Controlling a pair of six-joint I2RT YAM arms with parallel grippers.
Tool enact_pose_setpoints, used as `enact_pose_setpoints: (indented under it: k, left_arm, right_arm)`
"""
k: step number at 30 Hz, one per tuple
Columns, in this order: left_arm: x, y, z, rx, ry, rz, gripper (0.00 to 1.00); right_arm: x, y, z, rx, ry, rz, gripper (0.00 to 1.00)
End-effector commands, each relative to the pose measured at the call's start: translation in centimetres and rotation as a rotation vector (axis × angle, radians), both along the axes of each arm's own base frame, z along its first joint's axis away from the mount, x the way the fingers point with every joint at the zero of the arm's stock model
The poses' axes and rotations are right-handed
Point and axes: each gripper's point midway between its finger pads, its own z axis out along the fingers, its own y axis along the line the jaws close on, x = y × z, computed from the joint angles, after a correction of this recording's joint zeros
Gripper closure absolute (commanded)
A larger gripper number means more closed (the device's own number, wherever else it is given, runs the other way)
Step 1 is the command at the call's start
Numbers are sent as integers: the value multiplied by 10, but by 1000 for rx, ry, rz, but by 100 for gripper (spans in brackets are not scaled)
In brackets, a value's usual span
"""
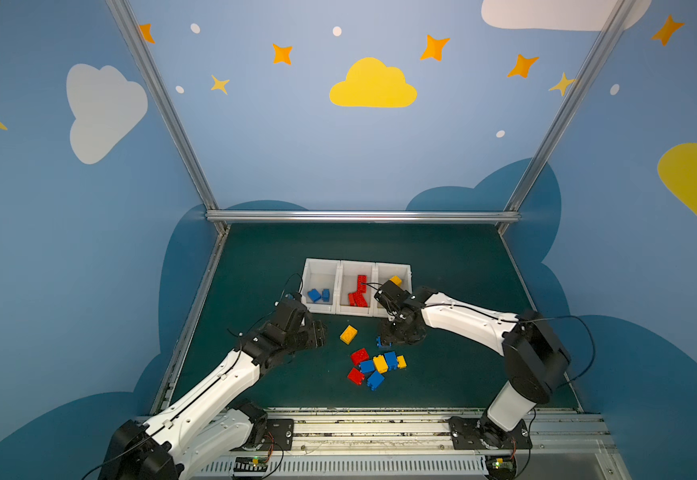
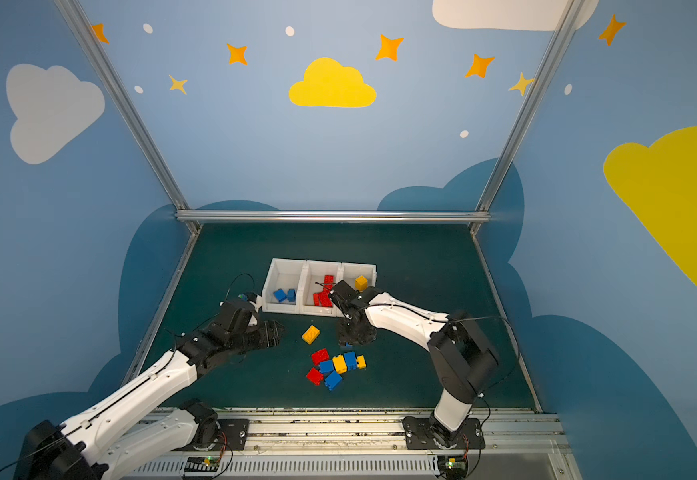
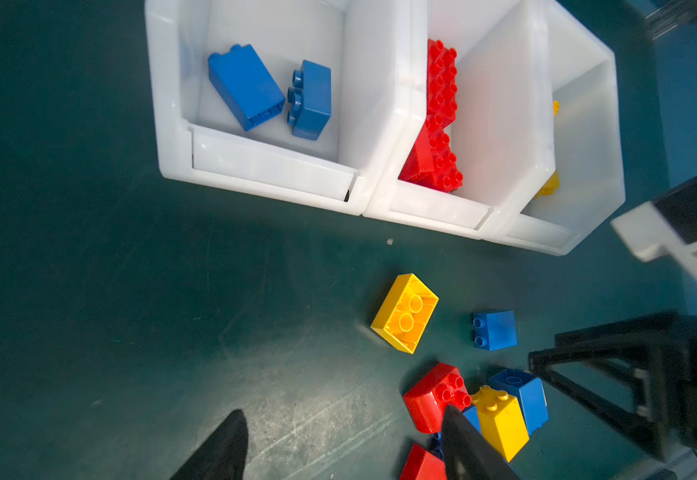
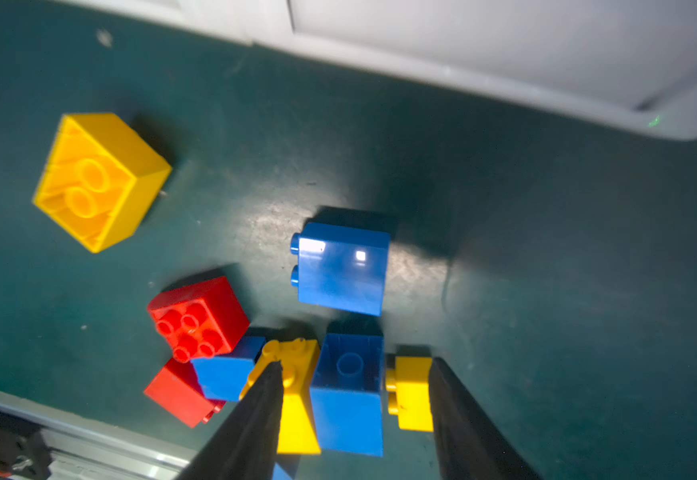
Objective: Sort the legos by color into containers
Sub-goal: 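Withdraw the left gripper while the right gripper moves over a blue brick, then lower the right gripper onto the blue 2x2 brick and close on it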
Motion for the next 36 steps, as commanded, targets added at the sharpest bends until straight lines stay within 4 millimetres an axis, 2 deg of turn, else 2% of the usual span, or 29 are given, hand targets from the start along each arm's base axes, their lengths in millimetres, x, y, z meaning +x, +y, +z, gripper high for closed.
enact_pose_setpoints:
  k: [1,16,26,31,36]
  left_arm:
    - [-5,8,0,-3,-3,32,26]
    - [-13,12,-5,-15,-9,43,25]
    - [-14,19,-6,-13,-27,76,25]
    - [-19,28,-4,-12,-51,107,25]
    - [-25,34,-4,-13,-63,121,25]
  right_arm:
    - [1,8,-1,-6,22,6,43]
    - [5,21,-27,-78,66,11,45]
    - [6,18,-34,-141,65,18,61]
    - [10,26,-18,-111,32,47,66]
    - [27,50,22,-28,-40,108,68]
